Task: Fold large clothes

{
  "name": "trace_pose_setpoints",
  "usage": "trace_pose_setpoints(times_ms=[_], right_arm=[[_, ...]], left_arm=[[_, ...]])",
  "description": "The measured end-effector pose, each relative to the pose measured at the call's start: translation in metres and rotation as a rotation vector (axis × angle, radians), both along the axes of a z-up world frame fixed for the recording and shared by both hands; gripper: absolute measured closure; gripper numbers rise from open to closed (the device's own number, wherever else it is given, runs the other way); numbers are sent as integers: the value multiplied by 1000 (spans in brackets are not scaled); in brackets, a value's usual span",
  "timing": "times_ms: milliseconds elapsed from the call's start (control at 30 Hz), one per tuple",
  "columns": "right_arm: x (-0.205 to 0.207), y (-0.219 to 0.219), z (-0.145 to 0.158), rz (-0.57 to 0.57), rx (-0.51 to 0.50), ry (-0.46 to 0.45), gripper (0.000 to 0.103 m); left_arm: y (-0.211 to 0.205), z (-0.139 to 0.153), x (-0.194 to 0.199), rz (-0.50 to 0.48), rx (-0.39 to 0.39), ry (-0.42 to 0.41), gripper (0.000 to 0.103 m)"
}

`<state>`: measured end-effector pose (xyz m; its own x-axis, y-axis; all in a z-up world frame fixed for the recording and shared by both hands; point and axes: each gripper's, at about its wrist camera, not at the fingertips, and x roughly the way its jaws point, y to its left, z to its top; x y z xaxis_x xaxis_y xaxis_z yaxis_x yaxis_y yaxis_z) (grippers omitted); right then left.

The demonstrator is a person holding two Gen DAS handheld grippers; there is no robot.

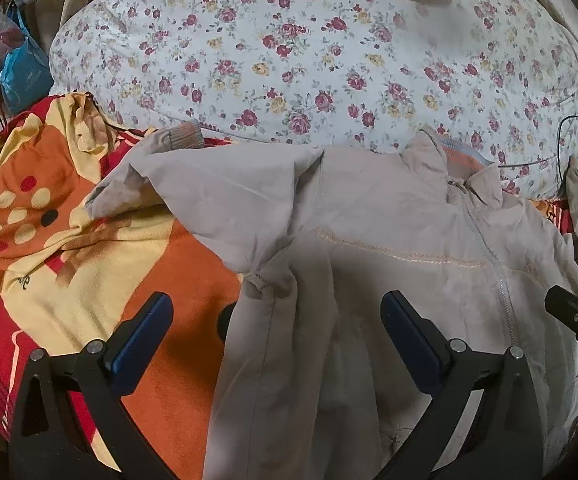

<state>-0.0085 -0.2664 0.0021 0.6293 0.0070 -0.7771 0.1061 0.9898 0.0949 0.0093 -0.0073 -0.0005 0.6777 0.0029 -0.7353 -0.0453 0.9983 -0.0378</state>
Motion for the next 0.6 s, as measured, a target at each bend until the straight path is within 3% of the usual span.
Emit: trace_pose_setpoints(times_ms=[200,300,433,600], right_arm=[[3,0,-2,1,-13,13,1],[3,0,-2,6,-25,36,1],[3,1,-2,9,-20,39,1],[4,1,-5,26,-20,54,1]], left_arm=[[0,-4,0,-3,55,-15,0],[0,-7,0,-3,69,15,0],[1,-8,2,2,43,54,0],[1,-8,2,6,32,18,0]])
